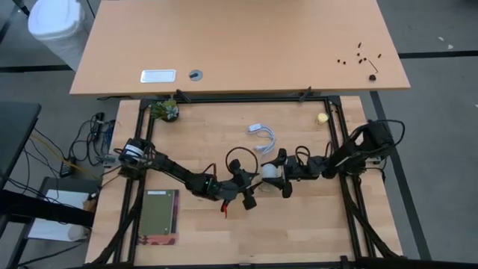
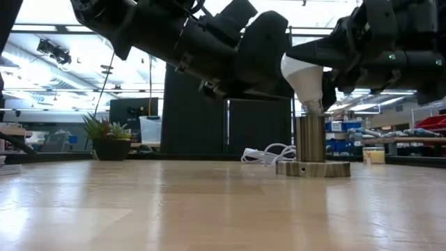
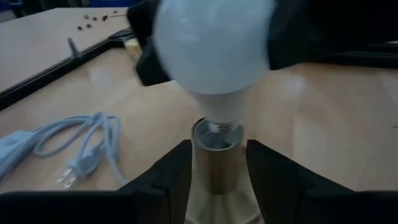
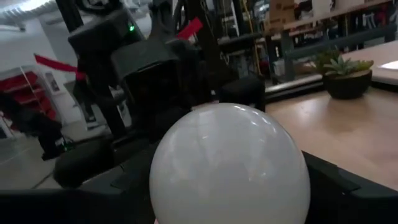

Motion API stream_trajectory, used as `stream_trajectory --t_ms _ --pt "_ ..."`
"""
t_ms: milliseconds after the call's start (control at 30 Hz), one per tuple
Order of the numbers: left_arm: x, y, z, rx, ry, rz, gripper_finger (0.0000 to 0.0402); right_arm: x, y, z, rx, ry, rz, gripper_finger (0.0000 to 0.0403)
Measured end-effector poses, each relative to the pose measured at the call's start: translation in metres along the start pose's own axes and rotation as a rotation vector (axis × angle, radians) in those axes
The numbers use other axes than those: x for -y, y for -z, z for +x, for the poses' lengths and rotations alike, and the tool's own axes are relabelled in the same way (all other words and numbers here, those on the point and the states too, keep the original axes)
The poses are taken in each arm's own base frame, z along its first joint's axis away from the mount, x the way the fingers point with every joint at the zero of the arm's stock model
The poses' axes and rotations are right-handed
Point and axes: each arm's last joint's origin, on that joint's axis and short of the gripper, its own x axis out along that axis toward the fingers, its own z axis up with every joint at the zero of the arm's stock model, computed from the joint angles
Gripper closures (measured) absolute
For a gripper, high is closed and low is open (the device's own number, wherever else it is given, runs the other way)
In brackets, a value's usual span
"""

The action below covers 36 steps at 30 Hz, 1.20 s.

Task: Screw lightbulb
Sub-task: Insert the lightbulb into the lamp

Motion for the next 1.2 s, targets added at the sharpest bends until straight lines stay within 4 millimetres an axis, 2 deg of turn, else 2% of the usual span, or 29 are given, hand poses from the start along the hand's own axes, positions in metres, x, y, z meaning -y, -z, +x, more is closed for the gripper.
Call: stream_trajectory --t_ms 333,667,800,1000,1200 --pt "0.000 0.003 0.000 -0.030 0.019 0.021 0.0243 0.003 0.017 0.004 -0.056 0.013 -0.004 0.0119" --pt "0.004 0.004 -0.004 -0.036 0.031 0.074 0.0243 0.007 0.023 -0.013 -0.139 -0.030 -0.018 0.0095" --pt "0.006 -0.002 -0.005 0.023 0.044 0.090 0.0243 0.009 0.023 -0.019 -0.144 -0.030 -0.019 0.0078" --pt "0.007 -0.005 -0.005 0.046 0.054 0.105 0.0243 0.009 0.023 -0.020 -0.147 -0.034 -0.033 0.0059" --pt "0.007 -0.005 -0.005 0.046 0.057 0.099 0.0243 0.010 0.025 -0.025 -0.164 -0.041 -0.077 0.0057"
